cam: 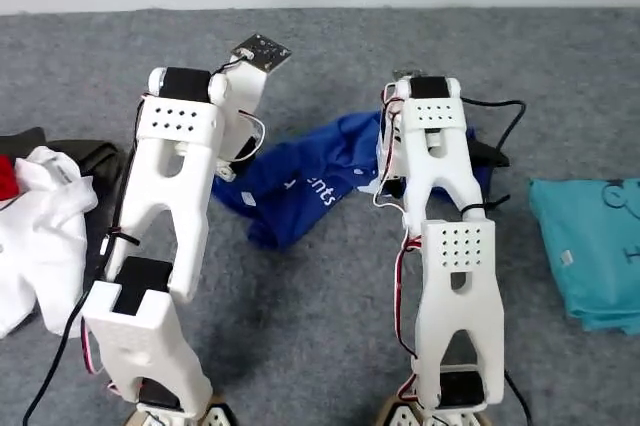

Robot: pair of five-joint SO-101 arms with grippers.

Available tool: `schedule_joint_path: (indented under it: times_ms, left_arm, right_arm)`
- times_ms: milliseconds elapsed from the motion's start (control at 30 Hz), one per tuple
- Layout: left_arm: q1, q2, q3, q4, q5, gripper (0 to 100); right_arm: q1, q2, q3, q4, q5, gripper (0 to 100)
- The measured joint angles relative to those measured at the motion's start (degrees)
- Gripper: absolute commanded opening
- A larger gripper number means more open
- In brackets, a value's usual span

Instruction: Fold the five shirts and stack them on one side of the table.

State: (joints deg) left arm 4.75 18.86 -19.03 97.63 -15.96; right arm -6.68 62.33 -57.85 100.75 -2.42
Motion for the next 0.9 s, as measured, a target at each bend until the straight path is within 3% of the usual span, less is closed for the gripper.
schedule_joint_path:
  times_ms: [133,467,600,667,900]
  left_arm:
    - [0.0,0.0,0.0,0.0,0.0,1]
    - [0.0,0.0,0.0,0.0,0.0,1]
    - [0.0,0.0,0.0,0.0,0.0,1]
    - [0.0,0.0,0.0,0.0,0.0,1]
    - [0.0,0.0,0.0,0.0,0.0,1]
  right_arm:
    - [-0.09,0.18,-0.35,0.0,2.55,72.5]
    - [0.0,0.18,-0.53,0.0,24.79,72.4]
    - [0.35,0.18,-0.53,0.0,26.11,71.1]
    - [0.53,0.18,-0.53,0.0,26.11,64.1]
    - [0.79,0.26,-1.76,0.0,26.64,18.0]
